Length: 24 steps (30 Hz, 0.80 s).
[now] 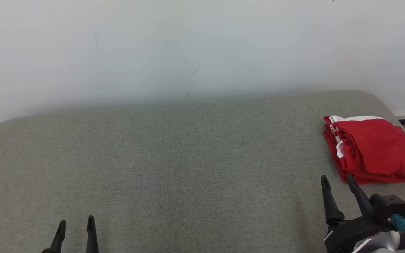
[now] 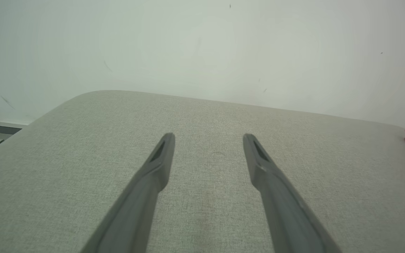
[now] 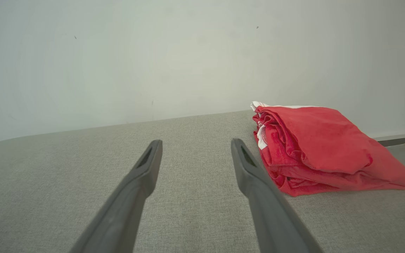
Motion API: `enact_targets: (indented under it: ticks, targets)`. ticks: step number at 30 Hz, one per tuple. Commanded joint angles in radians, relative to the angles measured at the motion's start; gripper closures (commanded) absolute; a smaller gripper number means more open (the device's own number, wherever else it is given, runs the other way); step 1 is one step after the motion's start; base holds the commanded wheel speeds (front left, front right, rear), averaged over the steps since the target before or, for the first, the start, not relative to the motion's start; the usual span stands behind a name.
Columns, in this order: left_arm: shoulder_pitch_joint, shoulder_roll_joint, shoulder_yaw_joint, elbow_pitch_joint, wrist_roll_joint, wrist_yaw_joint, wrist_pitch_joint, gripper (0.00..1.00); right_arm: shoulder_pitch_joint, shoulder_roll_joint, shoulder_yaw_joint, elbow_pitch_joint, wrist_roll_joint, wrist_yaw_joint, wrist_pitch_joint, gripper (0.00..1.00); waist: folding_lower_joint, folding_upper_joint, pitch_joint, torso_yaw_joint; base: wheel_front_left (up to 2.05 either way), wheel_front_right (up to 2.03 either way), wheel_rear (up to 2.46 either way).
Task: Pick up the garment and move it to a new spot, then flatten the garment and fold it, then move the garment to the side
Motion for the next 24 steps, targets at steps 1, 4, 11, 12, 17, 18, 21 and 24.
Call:
enact_targets:
  ticks: [1,4,11,12,17,18,21,24]
  targets:
    - [-0.004,0.0,0.0,-0.003,0.004,0.002,0.0,0.0,0.01,0.003,-0.002,-0.005,-0.006,-0.003,-0.003,0.0,0.0,0.0,0.003,0.0,0.0,0.0,0.0]
    - [-0.01,0.0,-0.001,-0.006,0.006,0.004,0.0,0.0,0.012,0.004,-0.002,-0.006,-0.008,-0.003,-0.003,0.0,0.0,0.0,0.009,-0.001,0.0,0.0,0.0]
    - [-0.007,0.0,-0.001,-0.015,0.006,0.005,0.0,0.0,0.013,0.011,-0.002,-0.01,-0.011,-0.003,-0.001,0.0,0.0,0.0,0.018,-0.003,0.0,0.0,0.0]
    - [-0.004,0.0,-0.002,-0.012,0.001,0.001,0.0,1.0,0.002,0.009,0.0,-0.005,-0.008,0.0,0.0,1.0,0.0,0.0,0.018,-0.004,0.0,0.0,0.0]
    - [0.008,-0.008,0.0,0.032,-0.013,-0.001,0.009,1.0,0.027,0.016,0.0,0.033,0.005,0.0,0.006,1.0,0.0,0.0,0.019,-0.003,0.0,0.0,0.0]
    - [0.002,-0.008,0.004,0.035,-0.032,-0.002,0.018,1.0,0.025,0.017,-0.005,0.033,0.023,0.0,0.012,1.0,0.0,0.0,0.019,-0.003,0.0,0.0,0.0]
    - [-0.009,-0.007,0.009,0.039,-0.091,-0.005,0.037,1.0,0.023,0.021,-0.014,0.029,0.08,0.0,0.025,1.0,0.0,0.0,0.02,-0.002,0.0,0.0,0.0]
    - [-0.014,-0.007,0.008,0.037,-0.151,-0.008,0.051,1.0,0.024,0.024,-0.018,0.022,0.136,0.0,0.035,1.0,0.0,0.0,0.021,0.0,0.0,0.0,0.0]
